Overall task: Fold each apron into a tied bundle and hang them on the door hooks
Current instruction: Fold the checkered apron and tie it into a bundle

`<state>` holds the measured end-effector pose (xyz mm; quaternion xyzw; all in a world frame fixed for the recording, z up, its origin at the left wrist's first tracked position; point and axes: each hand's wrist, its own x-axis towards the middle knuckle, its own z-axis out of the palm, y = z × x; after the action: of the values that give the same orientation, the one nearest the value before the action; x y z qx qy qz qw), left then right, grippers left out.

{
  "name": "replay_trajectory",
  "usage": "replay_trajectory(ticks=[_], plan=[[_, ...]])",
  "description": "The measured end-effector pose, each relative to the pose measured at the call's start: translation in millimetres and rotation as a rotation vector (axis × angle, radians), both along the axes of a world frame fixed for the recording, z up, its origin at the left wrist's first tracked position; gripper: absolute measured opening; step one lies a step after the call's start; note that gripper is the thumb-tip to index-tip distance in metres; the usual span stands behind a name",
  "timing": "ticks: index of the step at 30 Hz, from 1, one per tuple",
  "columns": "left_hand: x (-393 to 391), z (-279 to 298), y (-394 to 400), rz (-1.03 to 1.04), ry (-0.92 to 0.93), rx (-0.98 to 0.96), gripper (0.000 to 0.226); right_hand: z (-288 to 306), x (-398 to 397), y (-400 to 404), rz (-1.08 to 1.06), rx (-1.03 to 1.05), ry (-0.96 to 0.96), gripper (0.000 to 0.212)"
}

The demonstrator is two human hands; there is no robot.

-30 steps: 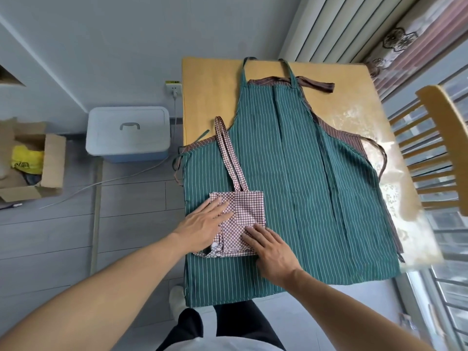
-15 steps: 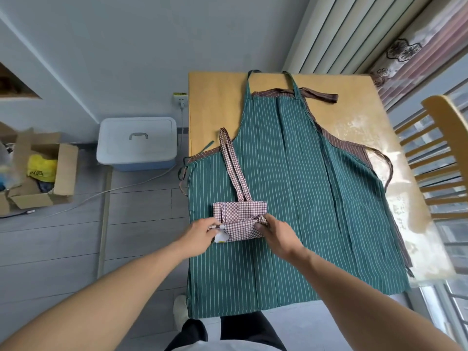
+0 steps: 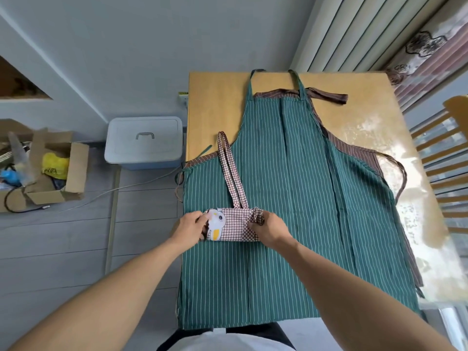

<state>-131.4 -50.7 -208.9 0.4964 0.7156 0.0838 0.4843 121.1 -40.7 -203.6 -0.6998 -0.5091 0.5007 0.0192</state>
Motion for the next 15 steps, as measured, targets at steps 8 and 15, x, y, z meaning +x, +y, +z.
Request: replay_trajectory(ticks=[8,15], plan=[[-18,18,11,-0.193,0.292,-0.016,0.048,2,-11,-1,-0.138,-0.014,-0.147,0.048],[-37,17,20,-0.471,0.343,-0.246,0.052,7,-16,3,-0.178,-0.071,-0.236,0.061]])
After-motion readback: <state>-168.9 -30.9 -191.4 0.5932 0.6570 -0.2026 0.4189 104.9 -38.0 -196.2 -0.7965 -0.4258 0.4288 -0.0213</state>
